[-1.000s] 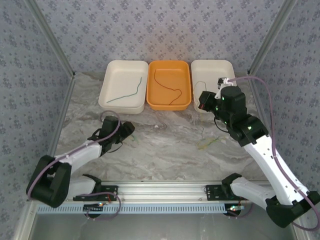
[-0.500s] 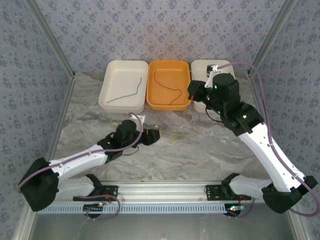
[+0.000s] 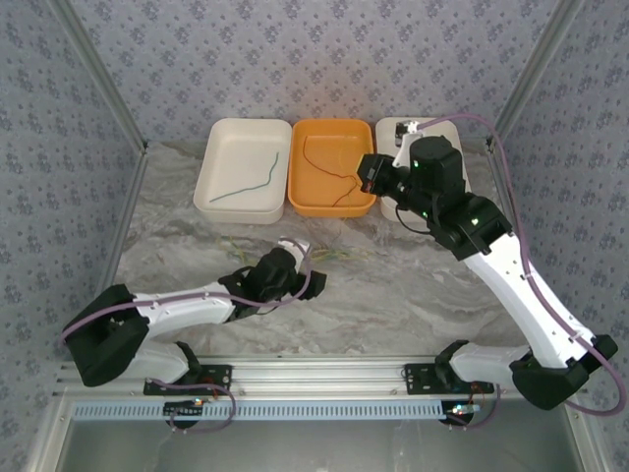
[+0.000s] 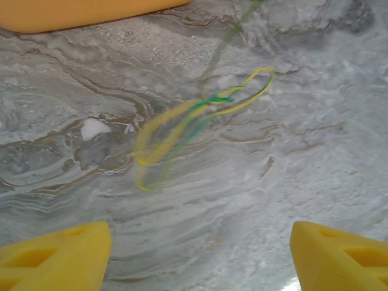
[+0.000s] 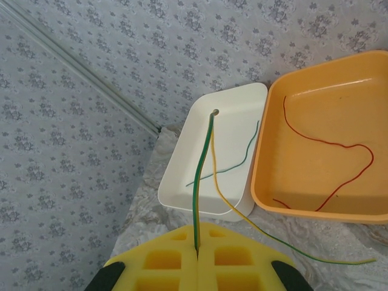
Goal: Untangle the cables
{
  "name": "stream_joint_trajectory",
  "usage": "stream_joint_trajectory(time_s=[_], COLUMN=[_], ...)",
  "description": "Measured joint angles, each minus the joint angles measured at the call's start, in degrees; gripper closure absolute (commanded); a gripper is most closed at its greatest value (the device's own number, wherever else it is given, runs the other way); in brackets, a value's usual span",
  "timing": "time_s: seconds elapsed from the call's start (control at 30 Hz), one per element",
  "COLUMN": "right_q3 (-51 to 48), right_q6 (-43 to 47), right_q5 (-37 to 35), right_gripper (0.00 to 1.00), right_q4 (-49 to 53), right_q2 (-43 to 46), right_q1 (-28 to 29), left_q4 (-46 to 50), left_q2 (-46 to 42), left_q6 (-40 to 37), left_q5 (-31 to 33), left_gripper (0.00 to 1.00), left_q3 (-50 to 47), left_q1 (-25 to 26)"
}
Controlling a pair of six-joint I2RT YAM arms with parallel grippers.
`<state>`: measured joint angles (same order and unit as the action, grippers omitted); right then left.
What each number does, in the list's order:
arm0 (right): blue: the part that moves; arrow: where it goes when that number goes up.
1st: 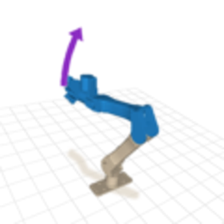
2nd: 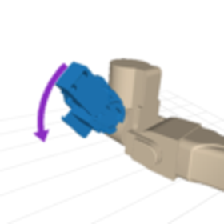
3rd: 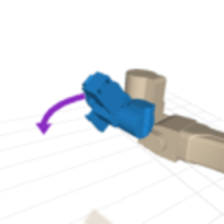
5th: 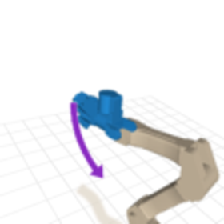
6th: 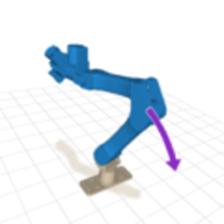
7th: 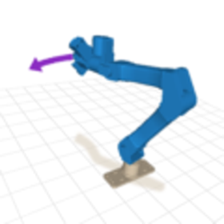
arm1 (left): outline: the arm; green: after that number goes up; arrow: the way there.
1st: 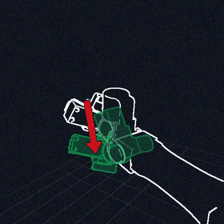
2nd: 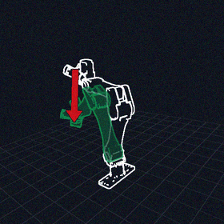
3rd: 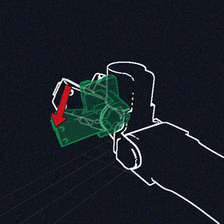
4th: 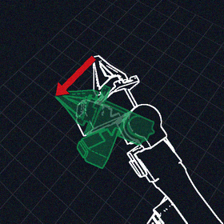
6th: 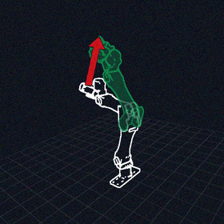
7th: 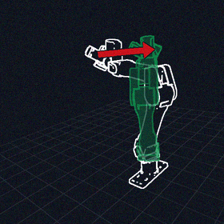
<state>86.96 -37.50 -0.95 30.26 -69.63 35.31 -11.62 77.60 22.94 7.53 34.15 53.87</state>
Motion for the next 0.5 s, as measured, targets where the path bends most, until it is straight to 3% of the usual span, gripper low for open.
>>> stream_joint_trajectory(time_s=[0.17,0.5], right_q3=[1.51,2.62], right_q6=[-0.15,0.04], right_q5=[1.92,5.27], right_gripper=[1.0,1.0], right_q4=[1.88,5.51], right_q2=[-1.81,-2.91], right_q1=[-0.04,-1.03], left_q4=[-0.17,-2.82], left_q2=[5.51,9.88], left_q6=[-6.12,-16.65], left_q5=[-4.52,-14.47], left_gripper=[0.21,0.2], left_q3=[1.2,3.87], left_q1=[-2.8,-2.1])
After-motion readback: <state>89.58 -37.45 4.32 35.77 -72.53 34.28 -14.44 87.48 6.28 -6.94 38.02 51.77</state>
